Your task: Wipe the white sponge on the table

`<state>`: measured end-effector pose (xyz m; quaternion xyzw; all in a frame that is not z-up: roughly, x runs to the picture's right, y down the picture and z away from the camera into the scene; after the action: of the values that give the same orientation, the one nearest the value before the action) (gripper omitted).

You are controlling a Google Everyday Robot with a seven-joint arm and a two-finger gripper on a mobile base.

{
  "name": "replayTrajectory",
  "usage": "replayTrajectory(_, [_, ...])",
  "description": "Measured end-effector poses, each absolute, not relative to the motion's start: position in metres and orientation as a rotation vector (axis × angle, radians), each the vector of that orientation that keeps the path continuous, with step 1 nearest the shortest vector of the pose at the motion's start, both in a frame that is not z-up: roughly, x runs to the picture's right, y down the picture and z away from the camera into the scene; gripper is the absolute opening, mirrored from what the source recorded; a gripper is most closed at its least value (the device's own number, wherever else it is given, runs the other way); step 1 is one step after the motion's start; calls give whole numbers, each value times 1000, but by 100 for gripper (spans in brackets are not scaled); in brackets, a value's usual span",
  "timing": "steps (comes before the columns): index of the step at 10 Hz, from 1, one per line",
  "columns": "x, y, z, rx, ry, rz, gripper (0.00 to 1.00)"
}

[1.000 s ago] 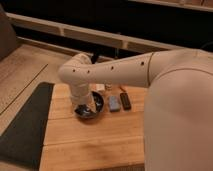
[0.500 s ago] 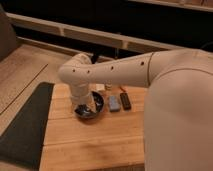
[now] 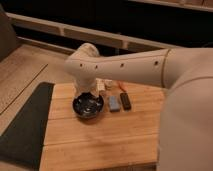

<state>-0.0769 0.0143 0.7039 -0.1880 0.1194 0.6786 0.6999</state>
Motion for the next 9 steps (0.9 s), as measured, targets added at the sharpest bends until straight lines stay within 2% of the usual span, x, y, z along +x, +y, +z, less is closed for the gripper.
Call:
replayTrajectory(2, [-43,-12,694,-363,168,1621,65])
replayTrajectory(5, [-39,-15,691,-353,151,1638,65])
replayTrajectory(6, [-38,-15,694,-350,162,1639,65])
replayTrajectory(9, [27,-22,723,-284,217,1691,65])
